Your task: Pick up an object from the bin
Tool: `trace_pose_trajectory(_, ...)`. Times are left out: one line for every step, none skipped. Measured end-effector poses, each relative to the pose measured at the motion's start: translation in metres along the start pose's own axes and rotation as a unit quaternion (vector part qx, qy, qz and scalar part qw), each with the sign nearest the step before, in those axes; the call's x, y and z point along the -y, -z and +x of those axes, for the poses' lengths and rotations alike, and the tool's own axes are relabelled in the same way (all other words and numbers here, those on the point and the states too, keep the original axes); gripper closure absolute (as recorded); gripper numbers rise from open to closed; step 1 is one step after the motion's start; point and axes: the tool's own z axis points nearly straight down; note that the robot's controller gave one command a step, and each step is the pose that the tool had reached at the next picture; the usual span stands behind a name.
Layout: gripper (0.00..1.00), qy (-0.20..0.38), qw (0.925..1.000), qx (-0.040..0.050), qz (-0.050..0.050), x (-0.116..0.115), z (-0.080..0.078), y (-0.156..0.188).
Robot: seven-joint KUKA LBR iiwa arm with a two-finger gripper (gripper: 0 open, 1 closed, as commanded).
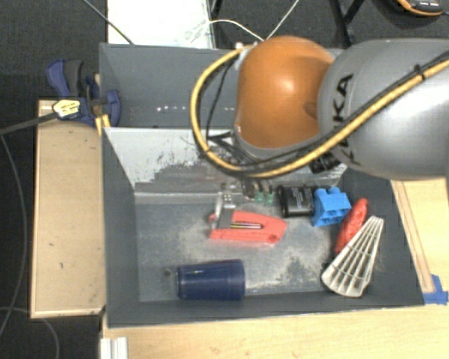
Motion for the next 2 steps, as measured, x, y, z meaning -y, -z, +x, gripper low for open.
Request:
trace_pose_trajectory(0.0,0.0,1.0,0.0,0.0,0.0,0.0,0.0)
trace_pose_trajectory(0.0,0.075,0.9972,-0.002,0.0,0.002,0.047,-0.062)
